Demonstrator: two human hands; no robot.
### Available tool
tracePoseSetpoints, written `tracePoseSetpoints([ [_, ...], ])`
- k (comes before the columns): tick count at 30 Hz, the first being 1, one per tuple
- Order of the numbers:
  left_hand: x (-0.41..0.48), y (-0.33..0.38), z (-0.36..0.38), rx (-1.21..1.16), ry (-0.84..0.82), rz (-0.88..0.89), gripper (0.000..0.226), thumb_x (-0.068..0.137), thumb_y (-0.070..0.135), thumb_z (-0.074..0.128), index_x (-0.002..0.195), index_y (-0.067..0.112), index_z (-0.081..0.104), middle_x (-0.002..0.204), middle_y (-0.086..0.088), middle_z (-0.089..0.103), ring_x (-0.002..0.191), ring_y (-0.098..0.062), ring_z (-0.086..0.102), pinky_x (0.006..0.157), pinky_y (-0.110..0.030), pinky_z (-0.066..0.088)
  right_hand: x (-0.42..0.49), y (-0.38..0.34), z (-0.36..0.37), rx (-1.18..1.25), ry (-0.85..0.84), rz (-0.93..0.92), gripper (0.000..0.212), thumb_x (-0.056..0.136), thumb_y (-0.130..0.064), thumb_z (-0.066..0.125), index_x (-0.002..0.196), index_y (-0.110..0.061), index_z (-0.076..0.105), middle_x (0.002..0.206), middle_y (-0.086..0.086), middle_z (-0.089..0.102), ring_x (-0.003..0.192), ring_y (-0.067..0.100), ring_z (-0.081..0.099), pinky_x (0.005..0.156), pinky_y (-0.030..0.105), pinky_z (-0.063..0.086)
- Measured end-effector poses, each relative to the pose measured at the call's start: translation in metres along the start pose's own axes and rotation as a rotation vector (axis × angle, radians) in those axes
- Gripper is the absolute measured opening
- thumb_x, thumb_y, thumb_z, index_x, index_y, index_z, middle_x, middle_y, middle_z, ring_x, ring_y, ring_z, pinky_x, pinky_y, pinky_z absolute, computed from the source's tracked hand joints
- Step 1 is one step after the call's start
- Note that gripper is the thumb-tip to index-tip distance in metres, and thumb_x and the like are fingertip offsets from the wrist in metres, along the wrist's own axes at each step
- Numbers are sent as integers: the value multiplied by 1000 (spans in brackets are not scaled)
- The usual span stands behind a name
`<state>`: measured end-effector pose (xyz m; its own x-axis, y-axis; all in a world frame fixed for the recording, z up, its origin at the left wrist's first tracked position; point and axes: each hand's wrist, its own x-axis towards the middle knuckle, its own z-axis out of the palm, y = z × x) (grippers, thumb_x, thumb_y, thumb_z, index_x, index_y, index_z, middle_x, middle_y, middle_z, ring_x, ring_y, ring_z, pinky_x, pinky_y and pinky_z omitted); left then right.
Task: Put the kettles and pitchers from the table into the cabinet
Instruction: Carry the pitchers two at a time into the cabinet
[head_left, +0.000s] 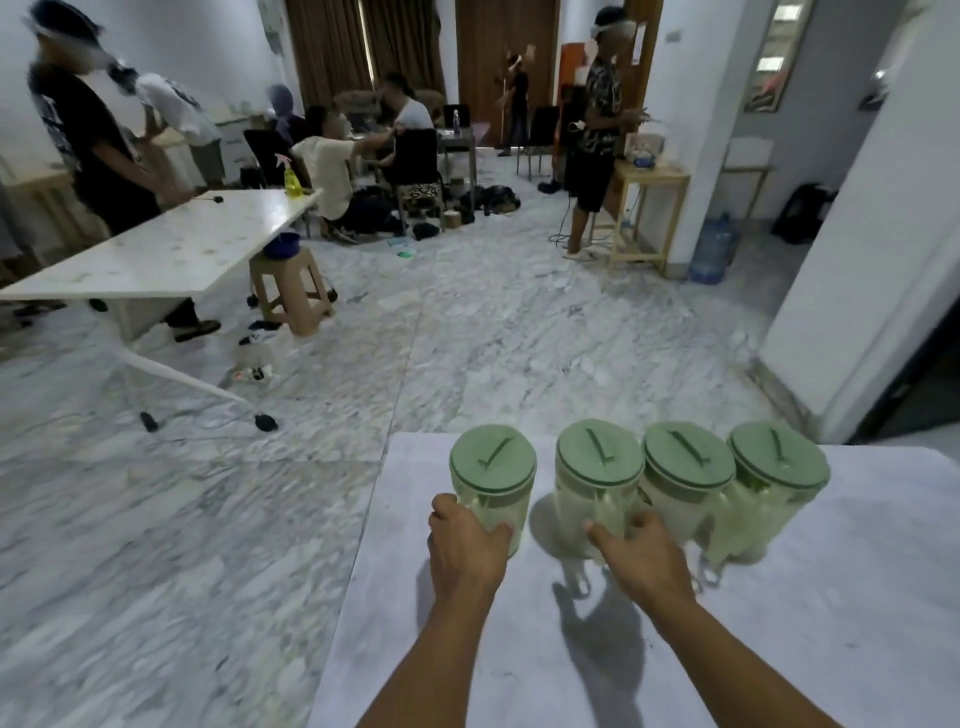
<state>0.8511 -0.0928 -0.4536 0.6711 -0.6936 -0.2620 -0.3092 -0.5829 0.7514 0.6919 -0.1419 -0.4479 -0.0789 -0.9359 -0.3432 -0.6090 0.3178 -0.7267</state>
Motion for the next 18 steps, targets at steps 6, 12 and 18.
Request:
tracePoseSetpoints([
  [6,18,6,-4,93,-38,-79,42,86,37,60,117,9,54,122,-13,64,112,-33,61,90,-36,51,24,-21,19,-31,0,67,44,87,-38,64,113,-2,66,115,22,68,105,38,64,77,31,42],
  [12,26,26,-27,15,-18,-27,33,88,39,58,107,12,61,114,-9,67,108,-29,63,84,-30,49,28,-34,24,-10,11,-25,42,83,-42,61,105,-7,69,111,15,70,98,30,68,89,35,51],
  [18,6,43,-74,-89,-27,79,39,87,43,60,108,10,64,111,-10,68,104,-30,64,83,-31,51,-27,-67,2,178,100,-43,31,85,-32,66,66,-7,71,55,8,72,64,26,71,71,33,55],
])
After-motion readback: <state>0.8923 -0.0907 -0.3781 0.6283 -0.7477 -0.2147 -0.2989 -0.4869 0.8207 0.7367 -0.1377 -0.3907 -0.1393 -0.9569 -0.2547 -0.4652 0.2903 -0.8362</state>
